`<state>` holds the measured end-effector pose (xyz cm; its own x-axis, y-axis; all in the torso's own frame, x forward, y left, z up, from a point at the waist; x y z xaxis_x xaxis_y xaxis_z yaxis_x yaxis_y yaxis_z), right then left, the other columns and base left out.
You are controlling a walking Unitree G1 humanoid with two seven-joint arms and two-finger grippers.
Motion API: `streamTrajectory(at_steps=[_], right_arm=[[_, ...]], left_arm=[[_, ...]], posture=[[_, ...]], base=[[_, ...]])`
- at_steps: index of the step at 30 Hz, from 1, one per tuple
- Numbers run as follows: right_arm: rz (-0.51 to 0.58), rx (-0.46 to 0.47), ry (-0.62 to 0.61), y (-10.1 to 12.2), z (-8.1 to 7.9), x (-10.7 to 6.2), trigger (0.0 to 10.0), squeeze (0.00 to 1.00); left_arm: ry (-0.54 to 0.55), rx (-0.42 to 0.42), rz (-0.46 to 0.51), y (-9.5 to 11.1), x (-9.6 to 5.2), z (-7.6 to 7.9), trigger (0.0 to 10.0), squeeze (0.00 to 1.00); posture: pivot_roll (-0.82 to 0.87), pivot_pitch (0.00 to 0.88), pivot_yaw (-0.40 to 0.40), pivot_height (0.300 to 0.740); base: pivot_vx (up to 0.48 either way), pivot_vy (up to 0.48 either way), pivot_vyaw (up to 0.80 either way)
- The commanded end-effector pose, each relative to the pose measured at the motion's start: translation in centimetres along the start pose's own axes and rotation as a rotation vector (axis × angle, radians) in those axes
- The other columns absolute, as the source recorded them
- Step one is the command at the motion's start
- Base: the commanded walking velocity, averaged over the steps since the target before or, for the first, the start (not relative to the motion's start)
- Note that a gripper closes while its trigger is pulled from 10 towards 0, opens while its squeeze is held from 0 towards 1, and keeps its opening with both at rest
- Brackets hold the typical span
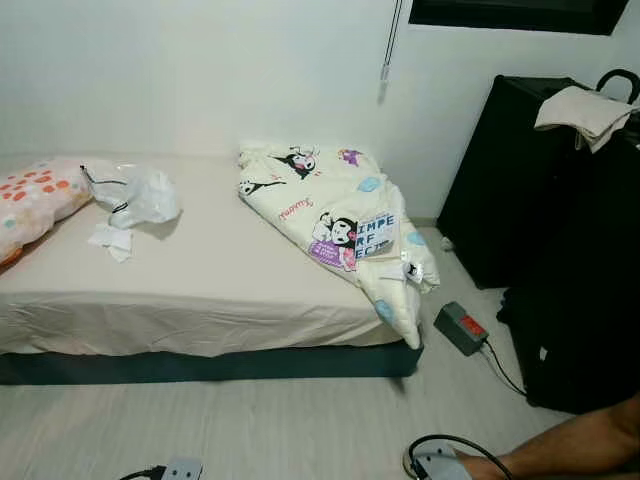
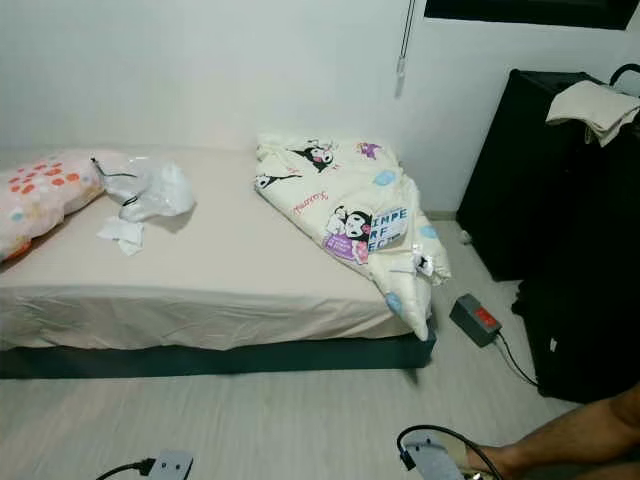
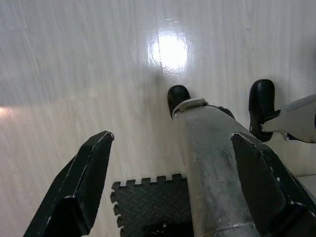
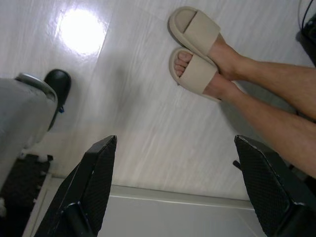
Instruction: Clean up the room
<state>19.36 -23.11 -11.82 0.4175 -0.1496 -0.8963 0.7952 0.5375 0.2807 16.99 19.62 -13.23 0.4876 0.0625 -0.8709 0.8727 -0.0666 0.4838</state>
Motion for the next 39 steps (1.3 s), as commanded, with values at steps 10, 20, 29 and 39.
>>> streamTrajectory(at_steps=[10, 20, 29, 39], right_arm=[[0.0, -0.005, 0.001, -0.05, -0.19, 0.01, 10.0, 0.0], [-0.016, -0.016, 0.0, -0.26, -0.24, 0.01, 10.0, 0.0], [-0.008, -0.009, -0.001, -0.18, -0.22, 0.01, 10.0, 0.0], [-0.004, -0.018, 0.001, -0.13, -0.27, 0.01, 10.0, 0.0]], left_arm=[[-0.009, 0.006, -0.006, -0.28, -0.04, 0.02, 10.0, 0.0], [-0.009, 0.019, -0.008, -0.32, -0.05, -0.09, 10.0, 0.0], [0.003, 0.003, 0.002, 0.02, -0.01, -0.16, 10.0, 0.0], [-0.013, 0.003, 0.001, -0.06, -0.01, 0.18, 10.0, 0.0]], posture=[[0.0, 0.0, -0.058, 0.74], [0.0, 0.0, -0.057, 0.74], [0.0, 0.0, -0.057, 0.74], [0.0, 0.0, -0.061, 0.74]], base=[[0.394, 0.0, 0.0], [0.388, 0.0, -0.23], [0.15, 0.0, -0.4], [0.0, -0.186, 0.0]])
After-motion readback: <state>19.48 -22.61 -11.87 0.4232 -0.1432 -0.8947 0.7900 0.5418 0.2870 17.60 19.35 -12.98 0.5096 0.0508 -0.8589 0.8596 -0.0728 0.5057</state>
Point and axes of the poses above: a point about 5 cm out from each wrist's last joint towards the gripper, its own x axis pointing out of the wrist towards the gripper, its own y axis along the axis of the wrist's last joint, z = x × y, the point moved 4 cm from there along x, pointing out of the wrist towards the gripper, and after that the axes turned 3 degrees about -x, right-handed, at the moved point
